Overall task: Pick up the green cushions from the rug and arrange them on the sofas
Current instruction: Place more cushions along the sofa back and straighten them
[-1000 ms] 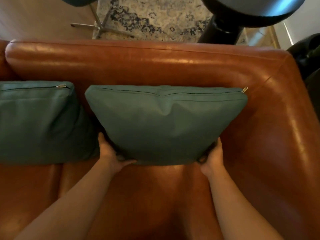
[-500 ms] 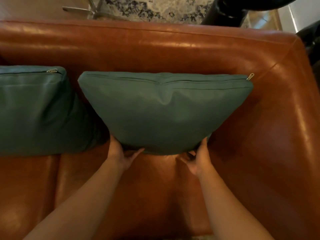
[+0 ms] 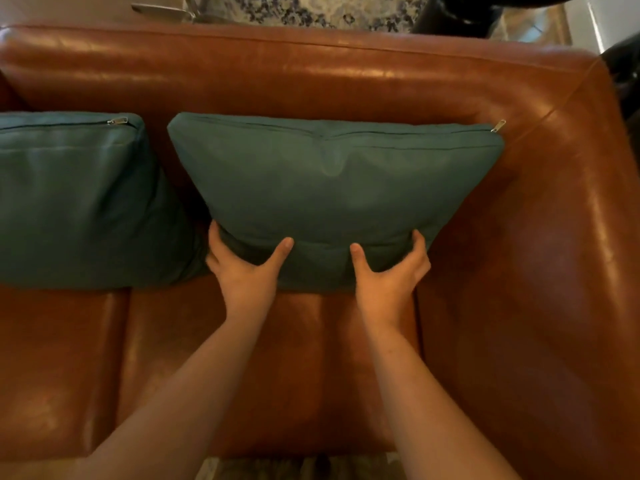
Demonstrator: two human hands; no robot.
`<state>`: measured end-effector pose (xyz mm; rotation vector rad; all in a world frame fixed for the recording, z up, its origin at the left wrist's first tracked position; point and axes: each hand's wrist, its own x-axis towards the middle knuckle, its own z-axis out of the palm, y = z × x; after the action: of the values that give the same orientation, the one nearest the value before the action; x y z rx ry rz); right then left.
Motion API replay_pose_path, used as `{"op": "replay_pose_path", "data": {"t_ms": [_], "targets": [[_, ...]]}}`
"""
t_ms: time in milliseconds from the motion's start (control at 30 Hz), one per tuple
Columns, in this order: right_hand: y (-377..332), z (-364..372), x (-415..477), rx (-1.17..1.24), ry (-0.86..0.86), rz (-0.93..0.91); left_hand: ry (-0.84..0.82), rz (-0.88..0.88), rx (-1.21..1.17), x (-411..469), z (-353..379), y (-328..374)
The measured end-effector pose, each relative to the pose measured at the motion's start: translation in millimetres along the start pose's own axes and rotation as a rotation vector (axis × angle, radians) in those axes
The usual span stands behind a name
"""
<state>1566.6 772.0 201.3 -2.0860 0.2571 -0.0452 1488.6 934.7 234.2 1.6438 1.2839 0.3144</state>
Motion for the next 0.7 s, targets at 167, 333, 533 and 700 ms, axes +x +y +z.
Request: {"op": "replay_pose_path", "data": {"t_ms": [167,333,533,700], "targets": [[-29,-28,-8,-0.219,0.008,-0.383,0.104,0.511,0.249,-11,-25,33],[-55,-5,20,-0.377,-0.024,-0.46,-0.038,0.437,0.442,18,-21,79],[-105,-6,41,-0.322,0.019,-0.702,0.023,0.775,0.638,30,-25,114],[-113,17,71,-0.711,-0.247,-0.774,-0.071,0.87,1.018,54,-9,101]]}}
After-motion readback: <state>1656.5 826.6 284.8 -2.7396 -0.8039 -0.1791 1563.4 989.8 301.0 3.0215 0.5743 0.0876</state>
